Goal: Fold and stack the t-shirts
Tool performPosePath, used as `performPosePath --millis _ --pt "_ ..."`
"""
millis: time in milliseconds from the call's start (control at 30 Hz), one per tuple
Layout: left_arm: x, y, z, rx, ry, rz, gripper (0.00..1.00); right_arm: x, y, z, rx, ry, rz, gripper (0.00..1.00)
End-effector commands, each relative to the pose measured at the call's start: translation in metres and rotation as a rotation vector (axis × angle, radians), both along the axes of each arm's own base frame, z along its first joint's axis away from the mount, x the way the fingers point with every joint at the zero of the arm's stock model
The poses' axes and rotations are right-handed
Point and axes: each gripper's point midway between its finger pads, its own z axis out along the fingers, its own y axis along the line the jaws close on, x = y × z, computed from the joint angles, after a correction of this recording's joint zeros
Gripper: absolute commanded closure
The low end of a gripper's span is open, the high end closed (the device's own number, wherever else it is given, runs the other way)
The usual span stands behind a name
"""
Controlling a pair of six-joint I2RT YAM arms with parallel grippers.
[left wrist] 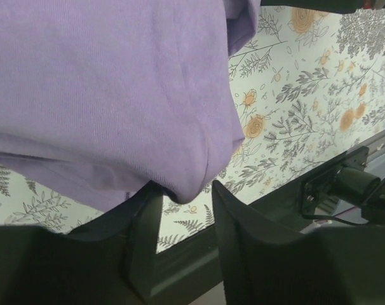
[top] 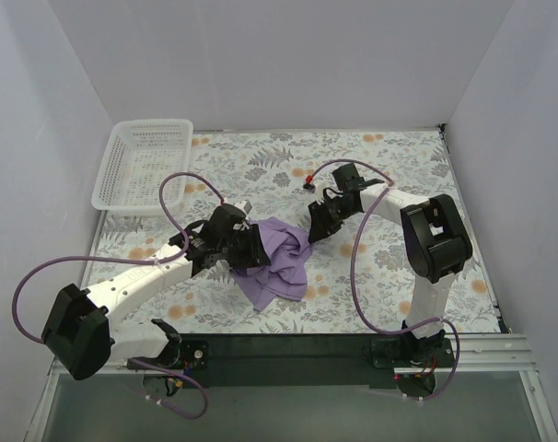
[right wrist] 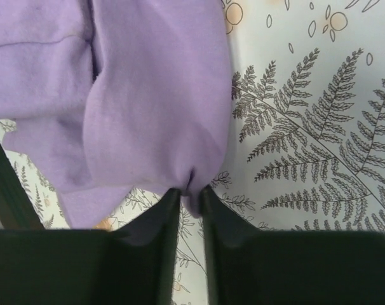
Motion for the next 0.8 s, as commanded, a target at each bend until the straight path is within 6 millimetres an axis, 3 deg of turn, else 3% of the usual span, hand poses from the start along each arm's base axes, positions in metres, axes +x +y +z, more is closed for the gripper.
performPosePath --millis 0,33,133,167,233,267,333,367,433,467,633,767 --pt "0.015 -0.009 0.023 -0.027 -0.086 0.002 0.67 0.005 0.011 0.023 0.07 -0.023 0.026 0.79" --pt "0.016 -0.01 0.026 -0.031 -0.093 0.001 0.78 0.006 0.01 0.027 0.071 -0.044 0.033 0.9" --pt "0.022 -0.006 0.041 -0.035 -0.148 0.022 1.0 0.013 0.0 0.052 0.056 -0.148 0.054 0.99" --pt "0.022 -0.004 0.054 -0.052 -0.182 0.03 1.0 0.019 -0.01 0.075 0.058 -0.214 0.042 0.99" --pt "0.025 0.0 0.076 -0.074 -0.243 0.041 1.0 0.012 -0.025 0.096 0.072 -0.277 0.084 0.99" --pt "0.024 0.002 0.095 -0.111 -0.289 0.048 1.0 0.009 -0.033 0.123 0.094 -0.361 0.081 0.99" --pt "0.023 0.004 0.123 -0.157 -0.354 0.045 1.0 0.006 -0.055 0.14 0.066 -0.45 0.064 0.99" --pt "0.019 0.007 0.141 -0.192 -0.397 0.044 1.0 -0.001 -0.064 0.161 0.053 -0.528 0.056 0.99" --pt "0.017 0.007 0.173 -0.249 -0.46 0.038 1.0 -0.003 -0.077 0.179 0.003 -0.636 0.057 0.99" --pt "0.012 0.008 0.188 -0.281 -0.494 0.025 1.0 -0.005 -0.088 0.197 -0.037 -0.719 0.032 0.99" --pt "0.002 0.01 0.26 -0.395 -0.633 -0.005 1.0 0.006 -0.135 0.265 -0.191 -0.969 -0.117 0.99" --pt "0.003 0.018 0.289 -0.398 -0.703 0.012 1.0 0.014 -0.174 0.303 -0.286 -1.072 -0.256 0.99"
